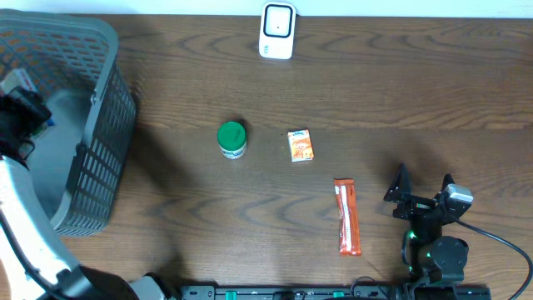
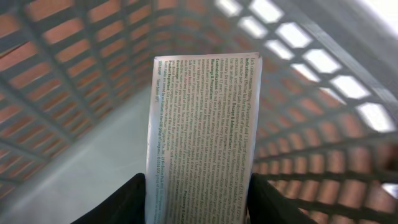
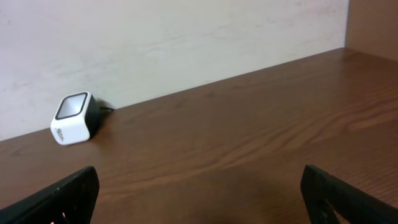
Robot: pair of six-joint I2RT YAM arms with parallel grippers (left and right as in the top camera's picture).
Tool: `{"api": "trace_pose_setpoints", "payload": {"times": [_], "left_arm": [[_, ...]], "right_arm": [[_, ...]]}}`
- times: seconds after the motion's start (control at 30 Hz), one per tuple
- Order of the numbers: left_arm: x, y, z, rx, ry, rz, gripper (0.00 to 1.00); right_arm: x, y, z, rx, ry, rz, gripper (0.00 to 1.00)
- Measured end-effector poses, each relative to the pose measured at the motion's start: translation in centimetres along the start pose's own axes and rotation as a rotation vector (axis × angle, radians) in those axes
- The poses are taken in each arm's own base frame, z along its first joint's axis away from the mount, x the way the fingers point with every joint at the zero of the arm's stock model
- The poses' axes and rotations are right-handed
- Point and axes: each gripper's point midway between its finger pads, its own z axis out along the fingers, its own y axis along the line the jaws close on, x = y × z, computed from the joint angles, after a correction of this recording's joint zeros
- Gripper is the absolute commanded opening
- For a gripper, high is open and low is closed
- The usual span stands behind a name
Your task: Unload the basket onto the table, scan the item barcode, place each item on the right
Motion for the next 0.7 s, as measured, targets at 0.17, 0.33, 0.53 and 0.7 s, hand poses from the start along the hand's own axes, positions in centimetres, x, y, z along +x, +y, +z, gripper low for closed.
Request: {"api": "trace_pose_setpoints", "payload": {"times": [0.17,0.33,0.53,0.7], "left_arm": [[-0.4,-5.0,-2.5,0.102,-0.050,0.075,0.46],[0.0,-10.1,-5.3,0.209,-0.090,0.138,0.46],[1.6,-16.1,-8.6,0.351,-0.111,0.222,0.46],[5.9,-21.0,-9.7,0.475,-0.002,0.307,0.46]], "right_arm": [[0.0,0.0,0.0,0.000,0.000,0.000,0.99],[0.0,0.0,0.0,0.000,0.000,0.000,0.99],[0.0,0.0,0.0,0.000,0.000,0.000,0.99],[0.0,0.0,0.0,0.000,0.000,0.000,0.99]]}}
